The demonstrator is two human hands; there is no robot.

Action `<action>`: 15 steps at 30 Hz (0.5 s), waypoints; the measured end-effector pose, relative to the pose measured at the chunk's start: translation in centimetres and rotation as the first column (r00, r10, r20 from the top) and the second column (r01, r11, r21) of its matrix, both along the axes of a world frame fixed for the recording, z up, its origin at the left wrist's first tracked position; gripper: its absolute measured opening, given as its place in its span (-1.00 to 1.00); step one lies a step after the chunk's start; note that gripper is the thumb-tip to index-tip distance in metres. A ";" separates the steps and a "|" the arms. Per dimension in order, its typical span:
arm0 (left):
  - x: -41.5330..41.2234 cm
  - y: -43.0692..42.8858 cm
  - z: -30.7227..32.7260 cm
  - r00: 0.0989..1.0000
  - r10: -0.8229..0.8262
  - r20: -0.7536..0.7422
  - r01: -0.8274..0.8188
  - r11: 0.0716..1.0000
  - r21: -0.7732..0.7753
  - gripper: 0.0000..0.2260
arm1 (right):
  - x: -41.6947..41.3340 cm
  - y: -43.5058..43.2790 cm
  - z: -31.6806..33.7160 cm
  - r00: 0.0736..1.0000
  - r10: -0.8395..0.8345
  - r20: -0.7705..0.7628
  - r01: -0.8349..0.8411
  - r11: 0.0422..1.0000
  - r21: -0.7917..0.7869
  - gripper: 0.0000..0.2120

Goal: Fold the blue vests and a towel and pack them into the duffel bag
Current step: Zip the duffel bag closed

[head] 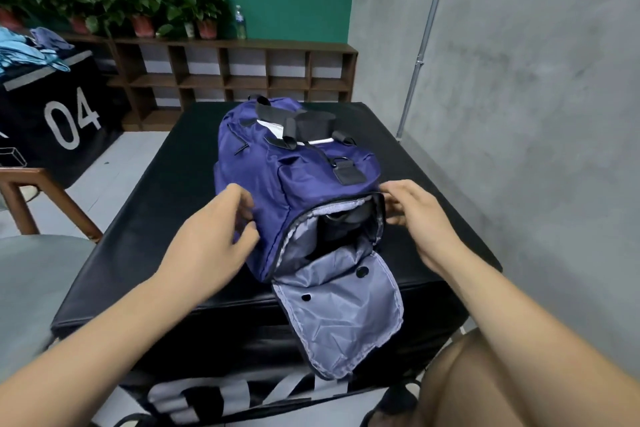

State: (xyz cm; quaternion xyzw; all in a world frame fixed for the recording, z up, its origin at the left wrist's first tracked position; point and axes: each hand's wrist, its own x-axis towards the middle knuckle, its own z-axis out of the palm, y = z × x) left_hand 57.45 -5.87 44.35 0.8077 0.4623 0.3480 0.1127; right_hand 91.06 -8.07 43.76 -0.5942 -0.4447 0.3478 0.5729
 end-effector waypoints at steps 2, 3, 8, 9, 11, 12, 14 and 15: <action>0.5 -1.5 -0.7 0.996 -0.072 -0.043 0.074 0.996 0.046 -0.75 | 0.4 -0.3 -0.6 0.998 0.010 0.068 -0.006 0.999 -0.051 -0.84; 0.8 -2.2 -1.1 0.991 -0.112 -0.067 0.116 0.991 0.066 -0.75 | 0.5 -0.5 -0.9 0.994 0.022 0.110 -0.014 0.997 -0.071 -0.84; 2.5 -4.9 -3.4 0.916 -0.270 -0.296 0.338 0.918 0.208 -0.85 | 1.1 -1.7 -2.5 0.978 0.062 0.198 -0.026 0.983 -0.182 -0.81; 2.8 -5.4 -3.9 0.896 -0.297 -0.330 0.379 0.899 0.221 -0.87 | 1.2 -1.9 -2.7 0.977 0.070 0.200 -0.030 0.979 -0.200 -0.81; 3.7 -6.4 -4.8 0.838 -0.353 -0.415 0.474 0.848 0.236 -0.88 | 1.3 -2.1 -2.8 0.976 0.081 0.203 -0.032 0.972 -0.233 -0.81; 4.1 -6.8 -5.4 0.801 -0.373 -0.469 0.521 0.819 0.239 -0.86 | 1.3 -2.2 -2.8 0.975 0.084 0.205 -0.032 0.969 -0.246 -0.81; 4.8 -7.4 -6.5 0.721 -0.385 -0.576 0.598 0.765 0.238 -0.82 | 1.3 -2.2 -3.1 0.974 0.088 0.206 -0.030 0.963 -0.270 -0.79; 5.0 -7.6 -7.0 0.683 -0.384 -0.621 0.629 0.742 0.232 -0.82 | 1.3 -2.2 -3.2 0.975 0.089 0.202 -0.030 0.960 -0.279 -0.79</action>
